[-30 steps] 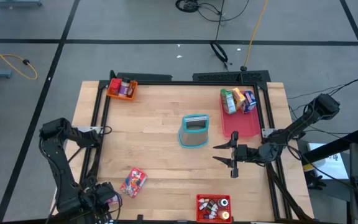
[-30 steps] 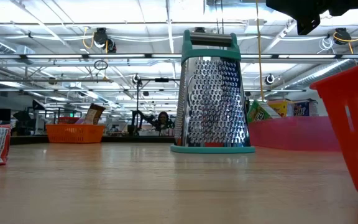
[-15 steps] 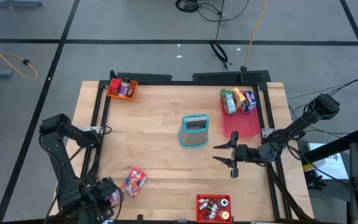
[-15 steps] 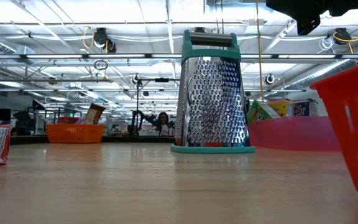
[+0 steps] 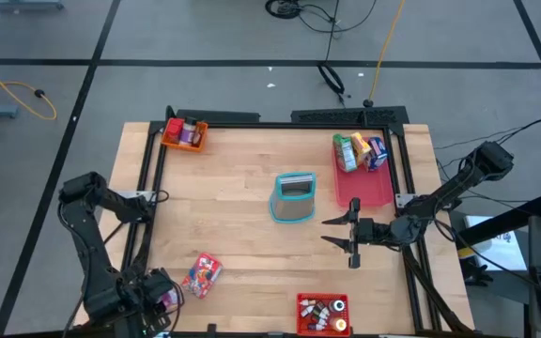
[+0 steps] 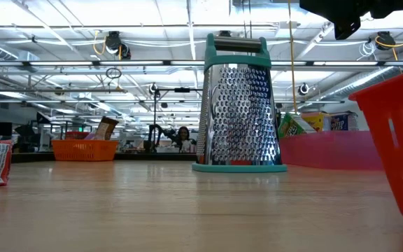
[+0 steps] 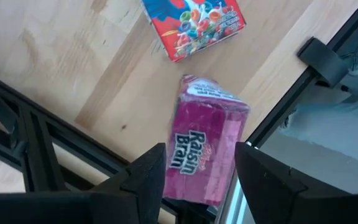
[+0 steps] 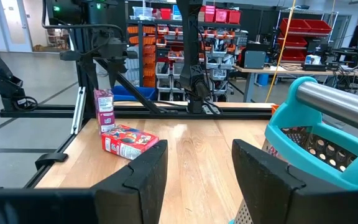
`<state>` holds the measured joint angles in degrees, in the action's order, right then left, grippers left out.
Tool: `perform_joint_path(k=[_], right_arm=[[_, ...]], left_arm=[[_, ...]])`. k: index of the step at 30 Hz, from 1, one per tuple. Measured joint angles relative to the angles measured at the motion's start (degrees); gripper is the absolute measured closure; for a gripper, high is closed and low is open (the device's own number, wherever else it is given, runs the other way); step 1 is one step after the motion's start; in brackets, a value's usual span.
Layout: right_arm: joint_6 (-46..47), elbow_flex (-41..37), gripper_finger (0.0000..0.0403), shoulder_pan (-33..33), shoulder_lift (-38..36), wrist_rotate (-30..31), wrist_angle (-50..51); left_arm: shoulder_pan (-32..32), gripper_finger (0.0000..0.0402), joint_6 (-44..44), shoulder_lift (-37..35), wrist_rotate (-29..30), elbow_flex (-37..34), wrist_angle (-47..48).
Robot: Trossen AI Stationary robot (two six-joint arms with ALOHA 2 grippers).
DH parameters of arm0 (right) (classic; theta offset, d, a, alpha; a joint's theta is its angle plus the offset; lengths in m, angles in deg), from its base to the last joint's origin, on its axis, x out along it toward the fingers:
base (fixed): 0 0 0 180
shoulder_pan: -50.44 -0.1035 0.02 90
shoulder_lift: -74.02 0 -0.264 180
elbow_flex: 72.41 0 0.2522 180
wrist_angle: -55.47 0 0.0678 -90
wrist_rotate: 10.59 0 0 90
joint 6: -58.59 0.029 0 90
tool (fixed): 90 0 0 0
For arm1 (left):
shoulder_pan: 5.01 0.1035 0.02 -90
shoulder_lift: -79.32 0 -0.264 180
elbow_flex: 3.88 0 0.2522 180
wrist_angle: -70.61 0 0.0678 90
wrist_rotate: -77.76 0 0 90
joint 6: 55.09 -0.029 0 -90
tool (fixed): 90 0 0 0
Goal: Pick & Place Kitchen Items
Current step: Put the purple cereal box into the pink bin
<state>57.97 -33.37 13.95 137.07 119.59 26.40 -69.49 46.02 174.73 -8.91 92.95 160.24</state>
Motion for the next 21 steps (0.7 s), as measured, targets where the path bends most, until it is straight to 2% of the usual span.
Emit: perform_joint_path(k=[9,21], right_arm=[[0.00,0.00,0.0232,0.00,0.00,0.00,0.04],[0.00,0.00,0.0232,0.00,0.00,0.00,0.53]], left_arm=[[-0.14,0.0210,-2.07,0.00,0.20,0.02,-4.72],[-0.18,0.0210,-4.67,0.00,2.41,0.02,-5.62]])
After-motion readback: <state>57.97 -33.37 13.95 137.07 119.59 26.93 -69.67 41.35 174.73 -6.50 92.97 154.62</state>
